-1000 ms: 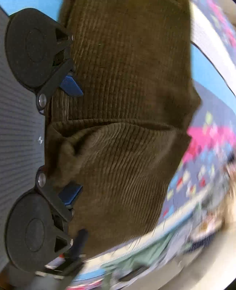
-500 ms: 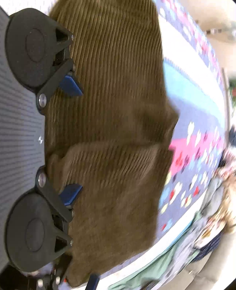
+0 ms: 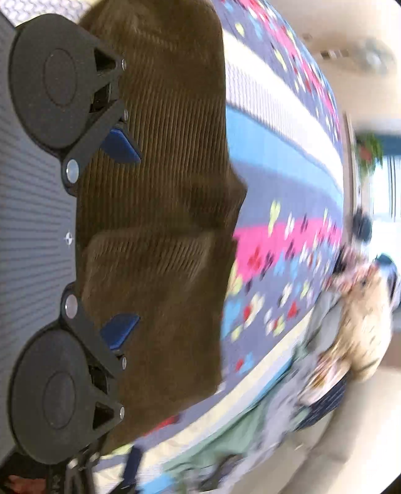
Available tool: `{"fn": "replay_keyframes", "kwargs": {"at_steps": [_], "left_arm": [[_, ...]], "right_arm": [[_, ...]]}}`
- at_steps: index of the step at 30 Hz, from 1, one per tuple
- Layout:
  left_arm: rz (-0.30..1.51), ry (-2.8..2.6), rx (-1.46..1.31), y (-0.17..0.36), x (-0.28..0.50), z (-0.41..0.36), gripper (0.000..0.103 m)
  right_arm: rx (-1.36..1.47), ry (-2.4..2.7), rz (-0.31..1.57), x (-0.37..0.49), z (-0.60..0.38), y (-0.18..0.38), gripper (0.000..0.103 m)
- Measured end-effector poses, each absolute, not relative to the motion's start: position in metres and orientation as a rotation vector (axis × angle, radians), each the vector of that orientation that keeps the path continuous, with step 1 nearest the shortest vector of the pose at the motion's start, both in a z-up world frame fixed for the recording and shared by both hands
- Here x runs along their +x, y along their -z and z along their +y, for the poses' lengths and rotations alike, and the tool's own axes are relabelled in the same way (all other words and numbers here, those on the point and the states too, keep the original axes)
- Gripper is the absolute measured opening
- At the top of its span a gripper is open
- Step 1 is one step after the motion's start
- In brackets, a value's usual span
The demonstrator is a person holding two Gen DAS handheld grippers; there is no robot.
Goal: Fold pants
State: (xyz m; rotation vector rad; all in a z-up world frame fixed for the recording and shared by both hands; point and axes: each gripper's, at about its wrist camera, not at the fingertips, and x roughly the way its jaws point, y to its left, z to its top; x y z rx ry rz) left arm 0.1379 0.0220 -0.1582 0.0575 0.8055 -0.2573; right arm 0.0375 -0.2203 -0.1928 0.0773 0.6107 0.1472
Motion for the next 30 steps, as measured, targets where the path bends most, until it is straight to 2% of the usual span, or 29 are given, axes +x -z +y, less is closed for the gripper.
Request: {"fn": "replay_keyframes", "kwargs": {"at_steps": [4,6,11,22,30], "left_arm": [[0.851,0.314,0.296,0.206,0.134,-0.005,0.103],[0.839,0.334,0.268,0.218,0.130,0.003,0.103],[0.928,0.334,0.132,0.223,0.142,0.018,0.103],[0.921,0.321,0.109,0.197,0.146,0.047,0.103],[0.914,0.215,0.235,0.186,0.138,0.036,0.103]], "right_arm": [[0.037,-0.199,0.679,0.053,-0.202,0.212,0.094],[-0.036,-0.216,0.722,0.061,-0.190,0.229,0.096],[-0.069,-0.229,0.706,0.063,-0.183,0.237,0.098],[-0.053,-0.239,0.704,0.059,-0.194,0.230,0.098],[0.091,-0.192,0.642,0.044,-0.218,0.197,0.098]]}}
